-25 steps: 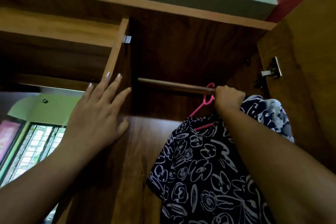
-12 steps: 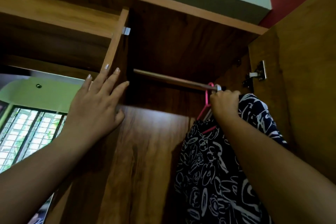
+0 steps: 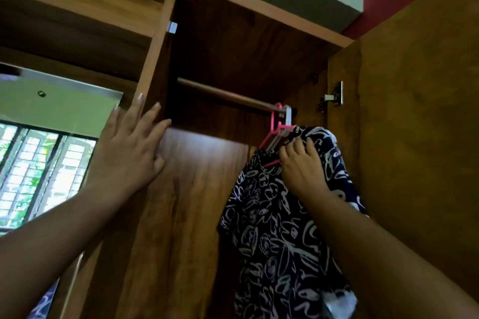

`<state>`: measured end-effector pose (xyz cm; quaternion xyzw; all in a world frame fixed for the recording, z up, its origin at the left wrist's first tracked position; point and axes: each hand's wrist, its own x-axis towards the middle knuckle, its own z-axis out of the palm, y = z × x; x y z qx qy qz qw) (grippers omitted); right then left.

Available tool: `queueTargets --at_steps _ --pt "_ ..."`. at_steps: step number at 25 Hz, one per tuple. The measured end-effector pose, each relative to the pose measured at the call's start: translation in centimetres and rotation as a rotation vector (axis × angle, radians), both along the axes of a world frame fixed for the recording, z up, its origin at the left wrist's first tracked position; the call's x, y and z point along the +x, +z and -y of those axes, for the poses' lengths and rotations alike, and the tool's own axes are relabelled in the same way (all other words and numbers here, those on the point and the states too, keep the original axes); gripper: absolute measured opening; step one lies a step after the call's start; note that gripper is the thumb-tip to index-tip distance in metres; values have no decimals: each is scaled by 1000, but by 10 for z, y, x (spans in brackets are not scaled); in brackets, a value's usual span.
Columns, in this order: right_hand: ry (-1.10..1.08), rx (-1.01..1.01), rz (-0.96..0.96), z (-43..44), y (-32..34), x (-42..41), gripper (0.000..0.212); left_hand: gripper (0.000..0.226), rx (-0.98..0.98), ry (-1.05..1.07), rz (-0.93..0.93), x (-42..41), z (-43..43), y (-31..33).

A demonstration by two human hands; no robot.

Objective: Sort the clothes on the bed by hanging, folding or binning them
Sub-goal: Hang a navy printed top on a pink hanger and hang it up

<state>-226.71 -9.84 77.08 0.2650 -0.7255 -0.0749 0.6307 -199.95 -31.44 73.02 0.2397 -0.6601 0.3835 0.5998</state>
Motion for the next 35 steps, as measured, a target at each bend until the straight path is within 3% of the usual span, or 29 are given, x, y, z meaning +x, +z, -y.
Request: queueTargets --at_steps 3,6,14,18,24,31,35 --pt "234 -81 205 -8 -42 10 32 69 29 0 58 3 -1 -32" --pt "355 -104 393 -18 -83 25 36 58 76 -19 106 3 -3 -69" --pt "331 136 738 -63 -228 48 39 67 212 -116 324 20 -21 -212" --pt "530 93 1057 -90 -287 57 47 81 475 -130 486 35 -55 -278" --pt "726 98 1273 -134 -338 91 49 87 835 -221 669 59 -131 -331" --pt "808 294 1467 -182 -397 163 49 80 1388 -398 729 143 -201 -379" --pt "802 545 1592 -185 -425 212 52 68 1529 -198 742 204 -242 -408"
